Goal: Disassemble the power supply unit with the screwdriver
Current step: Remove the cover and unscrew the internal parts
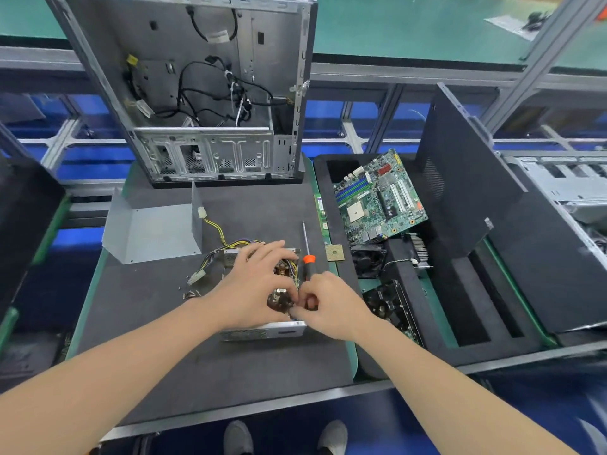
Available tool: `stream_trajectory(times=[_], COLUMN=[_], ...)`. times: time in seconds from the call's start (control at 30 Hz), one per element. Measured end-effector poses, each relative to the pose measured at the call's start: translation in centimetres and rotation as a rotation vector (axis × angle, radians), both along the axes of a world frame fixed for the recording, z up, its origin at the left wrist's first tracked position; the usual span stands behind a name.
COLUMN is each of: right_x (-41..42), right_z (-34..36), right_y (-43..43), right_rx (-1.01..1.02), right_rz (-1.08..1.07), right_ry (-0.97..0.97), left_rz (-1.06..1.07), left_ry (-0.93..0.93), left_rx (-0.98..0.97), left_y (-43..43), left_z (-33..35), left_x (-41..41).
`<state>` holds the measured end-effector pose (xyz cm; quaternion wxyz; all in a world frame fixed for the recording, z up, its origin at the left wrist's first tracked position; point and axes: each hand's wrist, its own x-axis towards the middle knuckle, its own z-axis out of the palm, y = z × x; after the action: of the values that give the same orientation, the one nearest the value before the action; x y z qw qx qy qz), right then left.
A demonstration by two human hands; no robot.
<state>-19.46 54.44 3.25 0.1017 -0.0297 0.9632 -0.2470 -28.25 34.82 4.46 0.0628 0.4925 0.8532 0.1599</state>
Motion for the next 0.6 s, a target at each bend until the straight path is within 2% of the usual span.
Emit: stream_trajectory(times=[0.1, 0.27, 0.4, 0.5, 0.6], right_x=[-0.9, -1.3, -2.0, -1.8, -1.2], right_z=[0.6, 0.5, 0.8, 0.7, 0.0], right_y=[0.2, -0.5, -0.4, -0.6, -0.6], right_rx=[0.128, 0.218, 0.175, 0.176, 0.104], right_rz=[0.104, 0.146, 0.086, 0.117, 0.042], right_ry=[-0.018, -0.032, -0.094, -0.041, -0.014], left_rz=[0.023, 0.017, 0.028, 0.034, 0.025], left_ry=[0.044, 0.013, 0.036, 0.081, 0.084], left_rx=[0.003, 0.067, 0.048, 0.012, 0.023], left_y=[0.4, 0.3, 0.5, 0.7, 0.7], left_z=[-0.3, -1.0, -1.4, -1.5, -1.6], left_x=[0.0, -0.2, -0.2, -0.2, -0.3])
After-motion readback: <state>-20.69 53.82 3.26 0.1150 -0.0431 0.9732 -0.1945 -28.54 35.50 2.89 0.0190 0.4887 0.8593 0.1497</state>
